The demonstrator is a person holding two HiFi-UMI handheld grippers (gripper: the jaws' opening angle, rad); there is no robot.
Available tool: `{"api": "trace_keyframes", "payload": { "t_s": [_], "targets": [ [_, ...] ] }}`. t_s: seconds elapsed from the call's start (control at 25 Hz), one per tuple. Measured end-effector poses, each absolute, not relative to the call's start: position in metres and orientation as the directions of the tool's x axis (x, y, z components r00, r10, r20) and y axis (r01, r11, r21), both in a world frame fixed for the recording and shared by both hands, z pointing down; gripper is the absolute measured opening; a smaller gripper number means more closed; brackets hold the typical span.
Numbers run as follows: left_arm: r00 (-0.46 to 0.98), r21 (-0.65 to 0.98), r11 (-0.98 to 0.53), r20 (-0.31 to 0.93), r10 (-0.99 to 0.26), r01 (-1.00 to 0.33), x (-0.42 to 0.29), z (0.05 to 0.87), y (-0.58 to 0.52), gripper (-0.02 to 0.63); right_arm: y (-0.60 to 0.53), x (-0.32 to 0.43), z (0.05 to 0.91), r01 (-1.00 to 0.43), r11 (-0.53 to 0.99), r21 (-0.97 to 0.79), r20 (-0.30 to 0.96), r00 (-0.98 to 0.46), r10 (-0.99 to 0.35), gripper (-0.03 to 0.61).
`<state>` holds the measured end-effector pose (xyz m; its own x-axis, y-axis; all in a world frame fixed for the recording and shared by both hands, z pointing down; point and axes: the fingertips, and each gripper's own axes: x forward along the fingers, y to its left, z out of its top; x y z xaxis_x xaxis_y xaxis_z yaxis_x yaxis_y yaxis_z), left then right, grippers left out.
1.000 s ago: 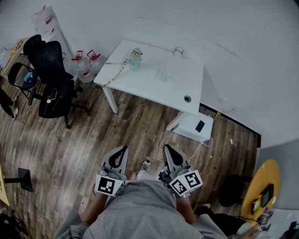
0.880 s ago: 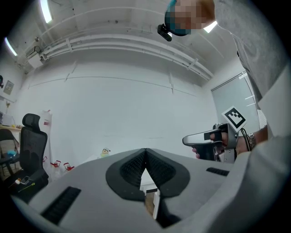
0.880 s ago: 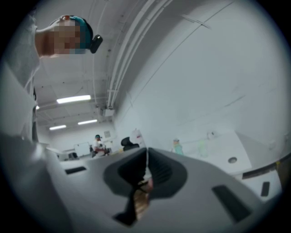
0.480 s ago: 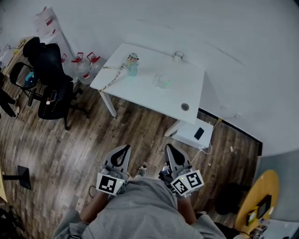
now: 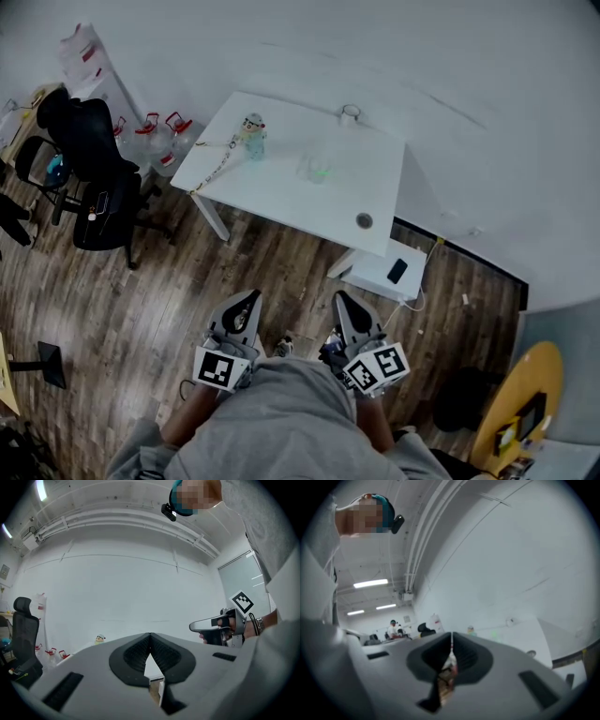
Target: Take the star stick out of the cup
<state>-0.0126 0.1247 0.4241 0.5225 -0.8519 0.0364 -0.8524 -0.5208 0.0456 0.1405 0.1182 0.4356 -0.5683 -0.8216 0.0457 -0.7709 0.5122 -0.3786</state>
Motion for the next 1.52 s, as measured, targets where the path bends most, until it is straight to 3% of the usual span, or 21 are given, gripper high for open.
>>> {"api": "trace_keyframes", "payload": {
  "t_s": [0.52, 1.52],
  "targets": [
    [0.611, 0.073, -0.607, 0.04, -0.791, -0.791, 0.006, 0.433, 0.063, 0.031, 0.079, 0.169, 0.45, -0.845, 0.373, -0.383, 0.099, -0.44, -0.893, 0.035],
    [0.792, 0.119, -0.784, 0.042, -0.609, -0.609, 0.003, 0.444, -0.119, 0.031, -0.068, 0.139, 0.456, -0.926, 0.186, -0.327, 0.176, -0.253, -0.951, 0.035]
  ]
}}
